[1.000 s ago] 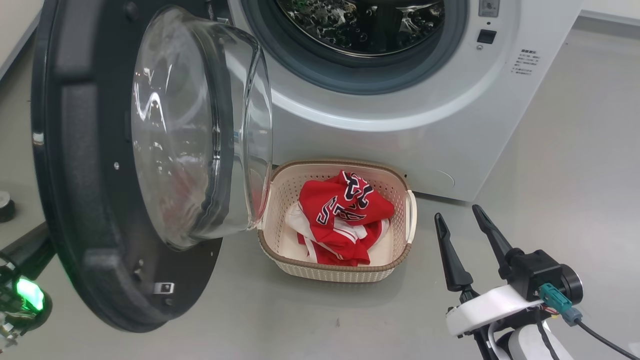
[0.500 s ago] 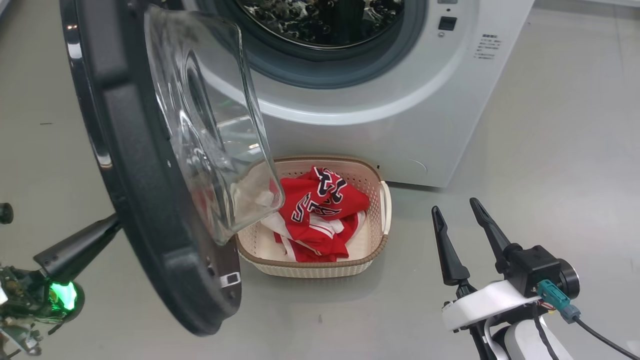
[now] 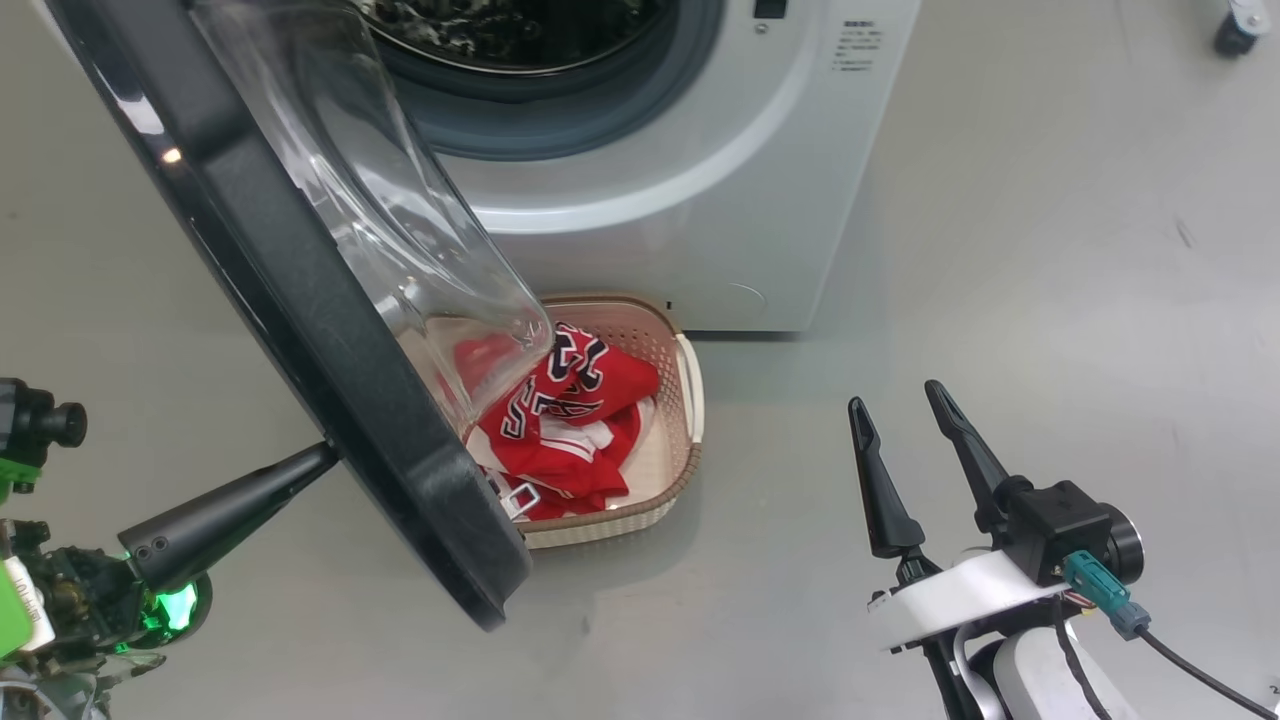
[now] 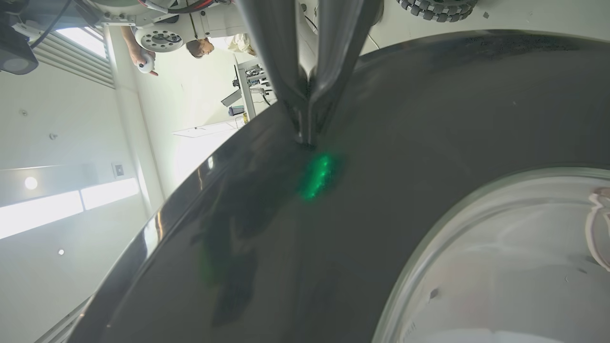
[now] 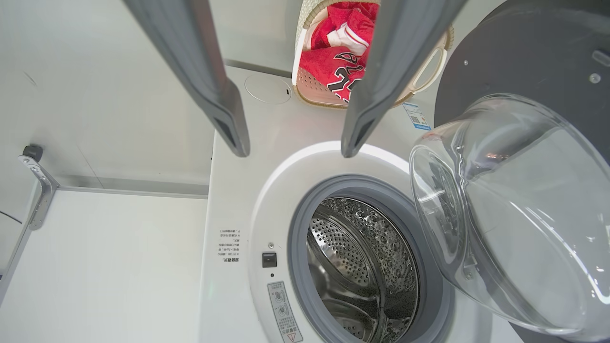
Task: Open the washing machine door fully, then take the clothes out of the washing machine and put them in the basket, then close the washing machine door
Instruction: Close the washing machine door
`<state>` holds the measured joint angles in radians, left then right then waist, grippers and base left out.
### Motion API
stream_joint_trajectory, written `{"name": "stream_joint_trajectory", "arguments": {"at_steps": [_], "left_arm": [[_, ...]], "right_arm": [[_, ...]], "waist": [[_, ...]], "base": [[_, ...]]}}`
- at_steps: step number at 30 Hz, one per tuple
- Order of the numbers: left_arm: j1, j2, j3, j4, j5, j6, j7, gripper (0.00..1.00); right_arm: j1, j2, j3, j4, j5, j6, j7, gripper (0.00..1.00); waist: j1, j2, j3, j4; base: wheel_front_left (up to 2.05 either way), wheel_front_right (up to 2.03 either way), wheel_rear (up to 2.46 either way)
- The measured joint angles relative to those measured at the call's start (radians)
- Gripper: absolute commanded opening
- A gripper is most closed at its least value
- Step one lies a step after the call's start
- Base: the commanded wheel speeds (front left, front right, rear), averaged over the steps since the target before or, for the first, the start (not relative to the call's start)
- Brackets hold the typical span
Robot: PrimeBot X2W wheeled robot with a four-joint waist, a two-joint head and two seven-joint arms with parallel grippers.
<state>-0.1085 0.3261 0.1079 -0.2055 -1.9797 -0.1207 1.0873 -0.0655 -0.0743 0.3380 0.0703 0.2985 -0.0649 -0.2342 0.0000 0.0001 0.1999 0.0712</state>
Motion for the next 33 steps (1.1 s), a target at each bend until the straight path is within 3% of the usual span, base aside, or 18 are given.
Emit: {"name": "stream_joint_trajectory", "arguments": {"at_steps": [18,33], "left_arm": [[-0.003,-0.012,-0.017,-0.067,0.0,0.0,0.002,0.0],[-0.115,-0.031,-0.032,-0.063,0.006,0.031,-0.034,0.0]], "right_arm": [[-0.039,0.012,0.004,0.0,0.015,-0.009,-0.009,1.0],[-0.093,0.018,0.014,-0.014,0.018,-0.01,-0.01,1.0]], "waist": [[0.0,0.0,0.079,-0.177],[0.0,0.0,0.181,-0.266]], "base": [[0.0,0.0,0.0],[0.0,0.0,0.0]]}}
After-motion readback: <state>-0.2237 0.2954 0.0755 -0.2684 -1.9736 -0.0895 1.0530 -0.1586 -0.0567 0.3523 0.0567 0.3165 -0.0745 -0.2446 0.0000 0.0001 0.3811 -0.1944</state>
